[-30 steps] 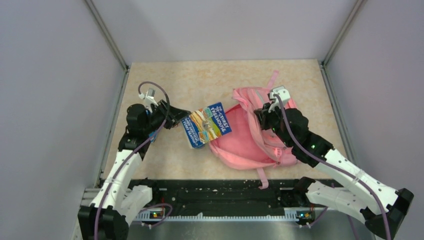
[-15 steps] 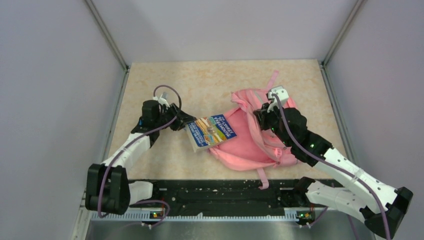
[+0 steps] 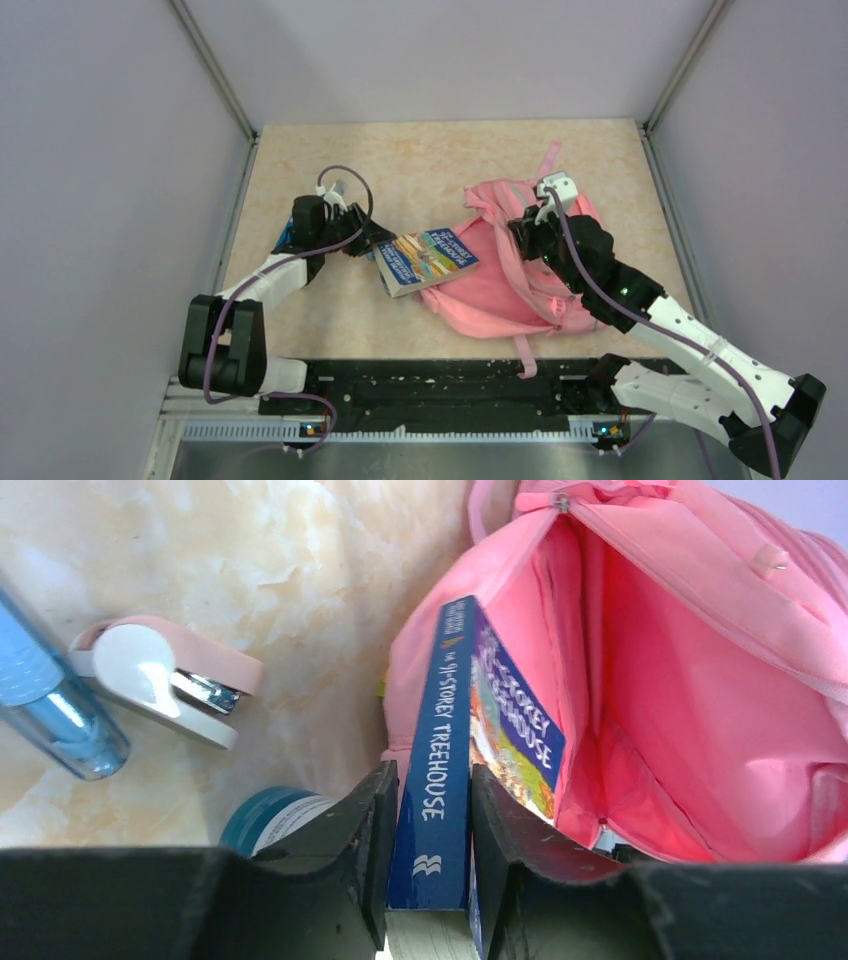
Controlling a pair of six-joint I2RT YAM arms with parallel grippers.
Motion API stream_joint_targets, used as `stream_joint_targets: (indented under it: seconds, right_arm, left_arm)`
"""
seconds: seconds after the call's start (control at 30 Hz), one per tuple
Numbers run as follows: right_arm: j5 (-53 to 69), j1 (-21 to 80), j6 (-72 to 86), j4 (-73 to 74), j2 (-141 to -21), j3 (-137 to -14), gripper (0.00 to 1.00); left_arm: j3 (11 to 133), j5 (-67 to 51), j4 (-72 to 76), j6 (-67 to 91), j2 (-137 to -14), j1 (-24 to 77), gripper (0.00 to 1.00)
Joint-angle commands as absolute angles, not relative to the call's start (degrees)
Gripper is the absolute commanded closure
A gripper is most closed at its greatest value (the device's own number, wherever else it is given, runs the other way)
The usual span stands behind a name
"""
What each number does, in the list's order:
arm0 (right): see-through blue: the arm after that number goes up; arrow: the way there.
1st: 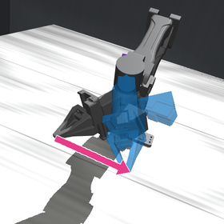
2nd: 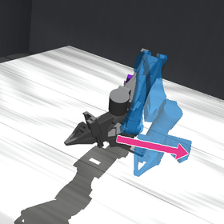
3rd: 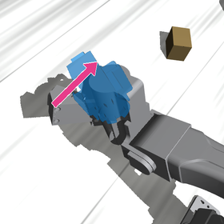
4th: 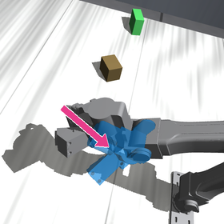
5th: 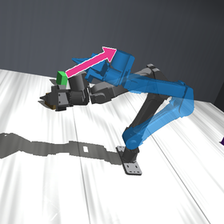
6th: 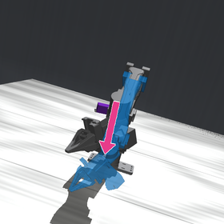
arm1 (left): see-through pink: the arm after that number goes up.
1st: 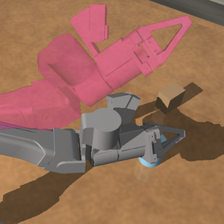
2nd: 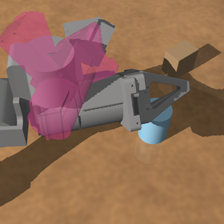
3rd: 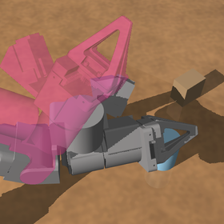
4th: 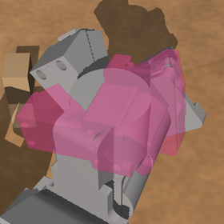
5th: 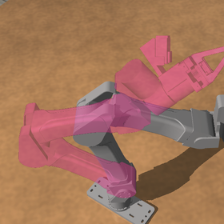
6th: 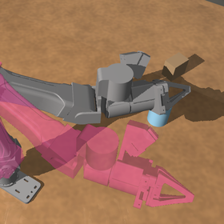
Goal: Pack the student bag
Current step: Place the book in the student bag.
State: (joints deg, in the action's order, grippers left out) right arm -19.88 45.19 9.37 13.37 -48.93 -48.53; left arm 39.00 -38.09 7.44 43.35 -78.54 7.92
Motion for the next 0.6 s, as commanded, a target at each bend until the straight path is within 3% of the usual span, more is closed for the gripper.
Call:
stream_joint_targets:
  seconds: [0.0, 0.13, 0.57]
  right_arm:
    - [-21.26, 45.19, 9.67, 6.02, -47.34, -53.13, 1.0]
    - [-21.27, 45.2, 9.67, 5.74, -47.44, -53.09, 1.0]
    - [-21.1, 45.2, 9.72, 5.55, -47.99, -53.06, 1.0]
  left_arm:
    - [36.19, -34.43, 7.03, 40.36, -79.23, 8.02, 0.59]
    - [34.32, -34.17, 7.44, 41.16, -78.11, 8.03, 0.5]
    - [31.16, -28.62, 4.9, 39.5, -74.71, 8.0, 0.41]
